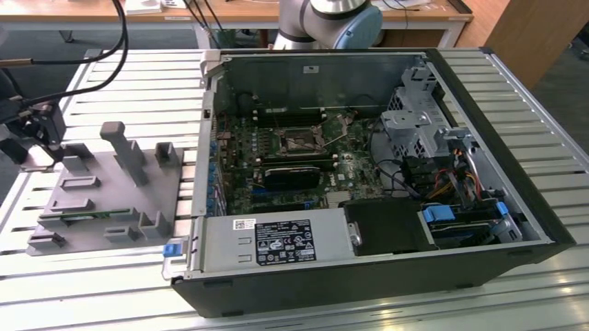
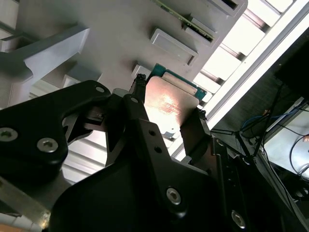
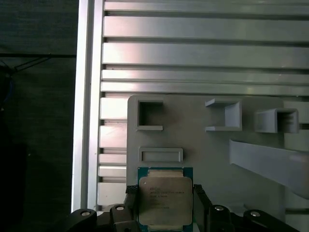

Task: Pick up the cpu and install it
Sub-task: 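Pick up the cpu and move it towards the insertion slot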

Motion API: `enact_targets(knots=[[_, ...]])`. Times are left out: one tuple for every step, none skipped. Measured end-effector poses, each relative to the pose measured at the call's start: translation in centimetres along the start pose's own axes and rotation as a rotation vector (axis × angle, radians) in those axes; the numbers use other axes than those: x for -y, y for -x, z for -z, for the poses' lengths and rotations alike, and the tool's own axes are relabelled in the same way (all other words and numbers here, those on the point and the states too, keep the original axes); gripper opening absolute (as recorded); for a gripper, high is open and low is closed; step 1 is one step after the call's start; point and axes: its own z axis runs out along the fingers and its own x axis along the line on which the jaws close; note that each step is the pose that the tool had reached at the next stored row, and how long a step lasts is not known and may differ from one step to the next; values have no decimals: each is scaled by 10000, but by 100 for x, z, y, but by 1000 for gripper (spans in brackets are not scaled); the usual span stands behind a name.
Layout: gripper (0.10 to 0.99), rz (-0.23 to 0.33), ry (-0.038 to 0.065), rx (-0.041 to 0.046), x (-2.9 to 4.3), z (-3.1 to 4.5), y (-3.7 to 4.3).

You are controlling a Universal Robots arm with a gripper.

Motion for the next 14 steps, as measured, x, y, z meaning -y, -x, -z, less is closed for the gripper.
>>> enact_targets(knots=[[541,0,1,0,0,5,0],[541,0,1,1,-1,9,0],[541,0,1,0,-1,14,0],[541,0,1,0,-1,19,0],[541,0,1,1,-1,23,0],[541,0,1,1,-2,27,0],[541,1,1,1,-2,31,0],[541,0,0,0,-2,36,0],[541,0,1,1,-2,40,0],[541,0,1,1,-3,44,0],[541,0,1,1,-3,49,0],[541,0,1,1,-3,53,0],[541,0,1,1,-3,57,0],[541,1,1,1,-3,62,0]])
